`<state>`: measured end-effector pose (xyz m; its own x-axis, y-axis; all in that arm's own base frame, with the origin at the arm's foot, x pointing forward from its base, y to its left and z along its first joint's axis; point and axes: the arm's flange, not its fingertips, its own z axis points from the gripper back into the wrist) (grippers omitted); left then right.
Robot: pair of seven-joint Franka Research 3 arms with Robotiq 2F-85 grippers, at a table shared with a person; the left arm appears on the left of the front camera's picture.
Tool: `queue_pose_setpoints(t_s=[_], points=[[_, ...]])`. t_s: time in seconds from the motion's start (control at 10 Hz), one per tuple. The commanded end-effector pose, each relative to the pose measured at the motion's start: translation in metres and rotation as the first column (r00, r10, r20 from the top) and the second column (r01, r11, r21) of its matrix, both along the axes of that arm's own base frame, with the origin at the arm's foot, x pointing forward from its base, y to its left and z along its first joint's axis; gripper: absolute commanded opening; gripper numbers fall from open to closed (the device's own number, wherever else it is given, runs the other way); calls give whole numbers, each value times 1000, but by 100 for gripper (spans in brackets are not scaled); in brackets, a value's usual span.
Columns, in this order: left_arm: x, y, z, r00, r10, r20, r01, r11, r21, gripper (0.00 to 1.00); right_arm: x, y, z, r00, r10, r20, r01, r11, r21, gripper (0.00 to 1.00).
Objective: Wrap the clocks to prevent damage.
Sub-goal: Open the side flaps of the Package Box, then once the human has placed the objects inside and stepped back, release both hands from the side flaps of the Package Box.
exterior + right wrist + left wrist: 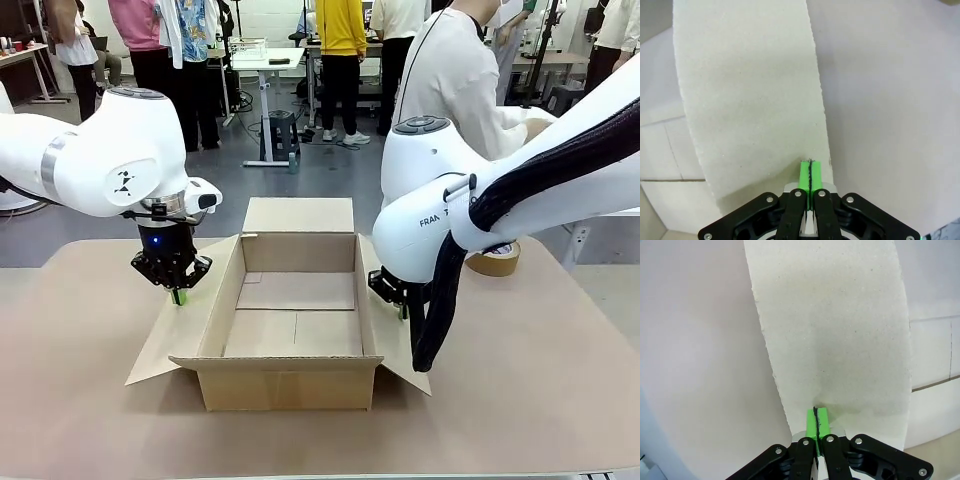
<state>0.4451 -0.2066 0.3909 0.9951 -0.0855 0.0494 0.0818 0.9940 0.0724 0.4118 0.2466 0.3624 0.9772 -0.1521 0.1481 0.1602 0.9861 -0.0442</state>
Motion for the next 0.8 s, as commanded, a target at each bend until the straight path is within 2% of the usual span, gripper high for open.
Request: queue_pose_setpoints(t_s=[0.0,0.1,0.2,0.7], points=[[-3,0,2,1000,12,-3,-12,1000,-28,0,-5,-4,7,999,29,26,-29,1000,5,1],[-5,1,3,1000,5,0,-5,999,-37,0,0,0,0,1000,0,0,0,1000,0,1],[0,0,0,1000,5,-1,-5,1000,-5,0,0,0,0,1000,0,0,0,1000,0,1],[0,0,0,1000,5,-1,-5,1000,-5,0,0,0,0,1000,0,0,0,1000,0,1]])
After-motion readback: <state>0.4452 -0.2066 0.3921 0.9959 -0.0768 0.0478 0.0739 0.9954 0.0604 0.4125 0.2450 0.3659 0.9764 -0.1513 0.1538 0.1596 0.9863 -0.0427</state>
